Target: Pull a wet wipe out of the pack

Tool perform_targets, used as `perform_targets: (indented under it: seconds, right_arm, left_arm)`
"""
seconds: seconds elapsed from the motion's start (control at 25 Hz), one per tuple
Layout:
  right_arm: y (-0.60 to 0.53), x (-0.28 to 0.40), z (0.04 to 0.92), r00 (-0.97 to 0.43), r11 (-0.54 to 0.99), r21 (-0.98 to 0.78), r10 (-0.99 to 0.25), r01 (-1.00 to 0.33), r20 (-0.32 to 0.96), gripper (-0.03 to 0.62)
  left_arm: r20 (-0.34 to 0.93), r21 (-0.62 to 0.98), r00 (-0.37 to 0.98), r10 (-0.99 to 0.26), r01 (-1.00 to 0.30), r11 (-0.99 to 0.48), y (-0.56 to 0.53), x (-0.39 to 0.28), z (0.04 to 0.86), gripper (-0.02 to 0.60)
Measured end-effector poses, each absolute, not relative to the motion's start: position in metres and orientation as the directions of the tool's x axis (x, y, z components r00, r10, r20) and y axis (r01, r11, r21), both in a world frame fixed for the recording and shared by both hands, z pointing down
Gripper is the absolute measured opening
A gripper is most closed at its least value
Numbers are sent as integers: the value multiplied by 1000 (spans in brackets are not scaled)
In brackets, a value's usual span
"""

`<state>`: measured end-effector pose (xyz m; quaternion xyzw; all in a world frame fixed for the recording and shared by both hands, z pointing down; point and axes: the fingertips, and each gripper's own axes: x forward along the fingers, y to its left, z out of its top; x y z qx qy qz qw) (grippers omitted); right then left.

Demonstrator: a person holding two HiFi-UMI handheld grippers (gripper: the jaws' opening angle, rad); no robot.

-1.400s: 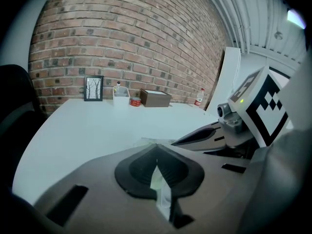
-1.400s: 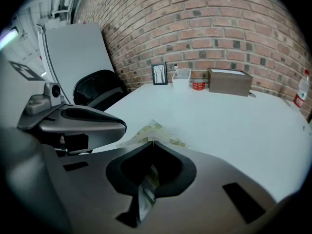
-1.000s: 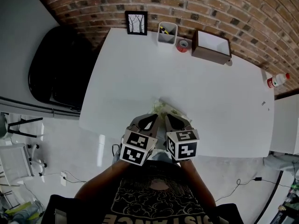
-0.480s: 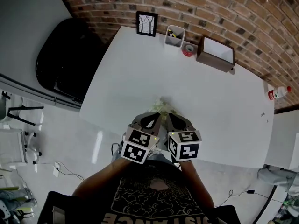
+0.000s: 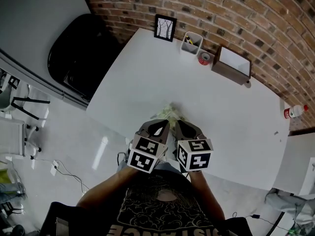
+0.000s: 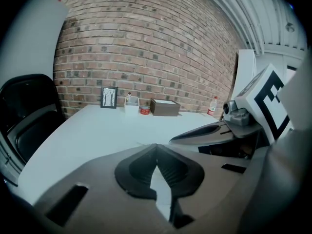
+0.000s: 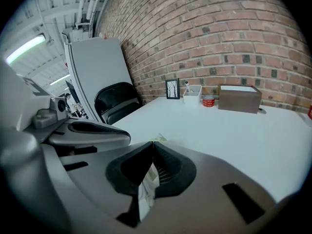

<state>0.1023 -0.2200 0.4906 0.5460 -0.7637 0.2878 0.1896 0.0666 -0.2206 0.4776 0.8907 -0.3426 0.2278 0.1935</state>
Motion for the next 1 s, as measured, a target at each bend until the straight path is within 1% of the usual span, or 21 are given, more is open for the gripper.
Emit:
perform_targets:
  seconds: [0.36, 0.56, 1.0]
  right_arm:
    - [-213, 98, 481, -361, 284, -222, -724, -933, 588, 17]
    - [-211, 99, 474, -333, 260, -209, -742, -943, 581, 18]
    - [-204, 96, 456, -255, 194, -167, -789, -967, 559, 17]
  left_arm:
    - [527, 180, 632, -568, -737, -651, -211, 58, 470, 12]
    - [519, 181, 636, -571, -735, -654, -210, 52, 465, 12]
    - [500, 198, 690, -524, -680, -706, -195, 45, 458, 12]
